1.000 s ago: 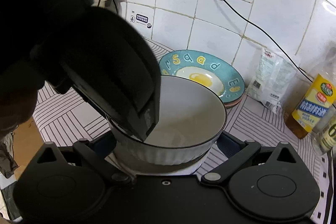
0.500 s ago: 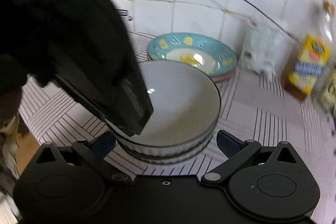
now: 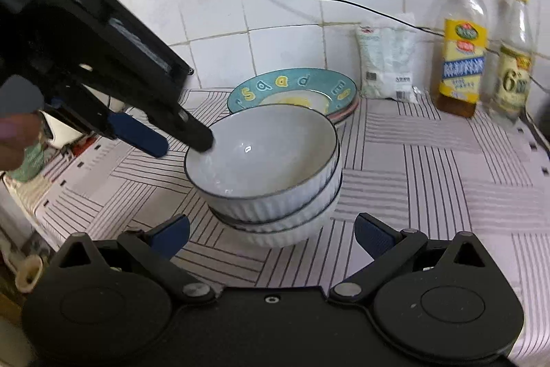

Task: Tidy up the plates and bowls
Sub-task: 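Lower the held white bowl into the nested bowls and release it, then grasp the rim of the three nested white bowls with the right gripper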

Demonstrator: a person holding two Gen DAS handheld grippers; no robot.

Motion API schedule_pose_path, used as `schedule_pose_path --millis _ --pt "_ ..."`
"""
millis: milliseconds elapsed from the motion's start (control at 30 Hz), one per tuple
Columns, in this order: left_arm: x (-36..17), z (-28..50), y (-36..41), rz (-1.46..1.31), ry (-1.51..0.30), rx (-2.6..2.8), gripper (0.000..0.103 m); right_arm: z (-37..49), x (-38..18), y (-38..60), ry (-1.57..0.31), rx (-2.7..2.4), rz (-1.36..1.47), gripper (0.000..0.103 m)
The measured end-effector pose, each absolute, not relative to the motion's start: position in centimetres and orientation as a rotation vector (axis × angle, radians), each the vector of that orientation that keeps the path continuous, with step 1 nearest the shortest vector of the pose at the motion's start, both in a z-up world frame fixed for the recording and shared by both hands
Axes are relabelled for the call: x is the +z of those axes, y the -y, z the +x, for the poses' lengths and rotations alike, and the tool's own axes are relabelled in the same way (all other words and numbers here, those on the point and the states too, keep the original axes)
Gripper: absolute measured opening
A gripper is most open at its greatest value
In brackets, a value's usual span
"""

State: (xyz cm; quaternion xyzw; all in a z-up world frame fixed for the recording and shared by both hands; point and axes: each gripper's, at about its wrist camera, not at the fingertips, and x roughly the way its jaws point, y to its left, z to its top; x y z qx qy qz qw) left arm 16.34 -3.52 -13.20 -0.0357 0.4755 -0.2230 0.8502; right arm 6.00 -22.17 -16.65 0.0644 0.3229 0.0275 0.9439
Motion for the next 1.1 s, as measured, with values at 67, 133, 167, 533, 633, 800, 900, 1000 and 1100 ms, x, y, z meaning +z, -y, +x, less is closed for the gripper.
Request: schedule_pose_path --millis 67,133,167,533,633,800,900,1000,1100 --pt "-13.2 16.0 2.9 -0.084 -0.988 -0.496 0.049 5.3 -16.8 21.9 -0.624 0.018 0.146 0.103" --pt "-13.3 15.8 2.6 -0.069 -0.968 -0.511 0.052 4.9 -17.0 21.9 -0.619 -0.010 0.167 0.103" --pt "-13.3 15.8 2.4 -0.059 -0.960 -0.513 0.052 4.9 -17.2 22.0 -0.625 -0.008 0.176 0.103" --pt "-14.7 16.4 1.3 -0.163 -0.969 -0.588 0.055 4.5 -18.6 20.9 -0.675 -0.006 0.117 0.103" --pt "-16.1 17.0 1.5 -0.205 -0.964 -0.581 0.056 5.3 -19.7 20.9 -0.689 0.011 0.108 0.103" --pt "-18.0 18.4 3.1 -0.191 -0.981 -0.607 0.057 6.9 -21.2 20.5 -0.681 0.021 0.113 0.103" --pt "-19.0 18.9 4.0 -0.163 -1.003 -0.611 0.057 8.1 -21.7 20.6 -0.665 0.039 0.114 0.103" --pt "-19.7 19.2 4.4 -0.163 -1.025 -0.601 0.057 9.0 -21.7 20.9 -0.655 0.031 0.102 0.103" --pt "-20.3 19.9 4.4 -0.199 -1.064 -0.618 0.057 9.7 -21.4 21.4 -0.646 0.042 0.119 0.103"
